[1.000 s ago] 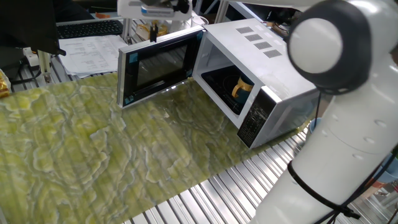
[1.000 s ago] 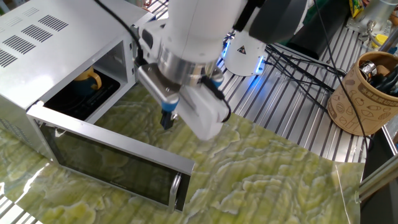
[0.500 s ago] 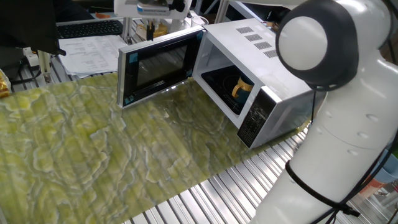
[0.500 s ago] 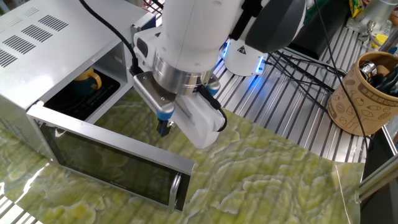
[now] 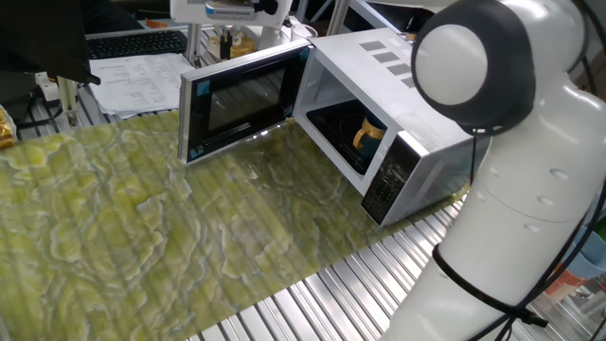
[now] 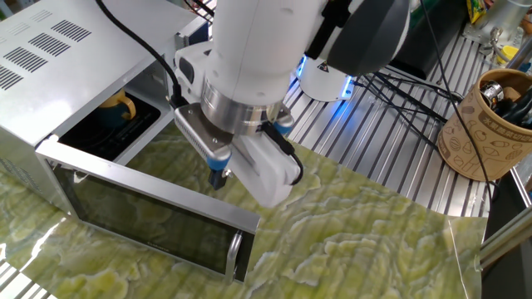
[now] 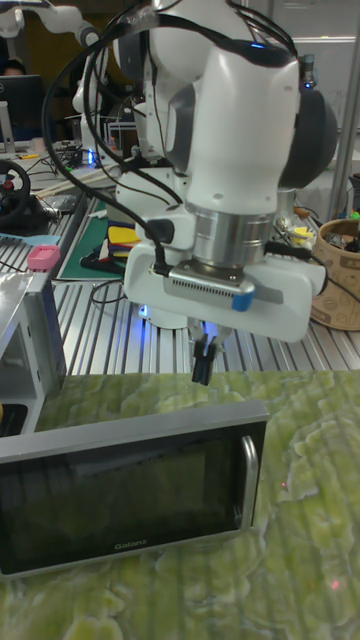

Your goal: Put the bowl into the microwave

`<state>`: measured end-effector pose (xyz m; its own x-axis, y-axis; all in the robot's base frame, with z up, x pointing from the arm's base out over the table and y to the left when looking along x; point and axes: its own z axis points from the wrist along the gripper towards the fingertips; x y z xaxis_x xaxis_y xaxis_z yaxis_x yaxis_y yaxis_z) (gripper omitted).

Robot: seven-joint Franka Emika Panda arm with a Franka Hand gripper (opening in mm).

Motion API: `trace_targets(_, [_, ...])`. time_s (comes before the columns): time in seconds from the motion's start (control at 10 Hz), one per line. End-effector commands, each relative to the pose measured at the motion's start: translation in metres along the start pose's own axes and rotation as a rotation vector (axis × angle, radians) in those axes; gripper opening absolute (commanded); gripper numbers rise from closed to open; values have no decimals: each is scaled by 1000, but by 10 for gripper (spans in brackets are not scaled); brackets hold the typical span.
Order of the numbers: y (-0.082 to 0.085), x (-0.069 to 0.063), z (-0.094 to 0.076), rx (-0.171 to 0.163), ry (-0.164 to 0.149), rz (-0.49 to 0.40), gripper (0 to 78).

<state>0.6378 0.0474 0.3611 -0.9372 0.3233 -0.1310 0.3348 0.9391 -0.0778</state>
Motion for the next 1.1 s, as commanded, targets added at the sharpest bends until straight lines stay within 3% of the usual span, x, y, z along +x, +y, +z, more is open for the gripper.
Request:
trace_targets(0.1, [3,-1,0,-5,-3,5,11])
trace_targets(1.1, [8,-16,7,-22,-40,14,11])
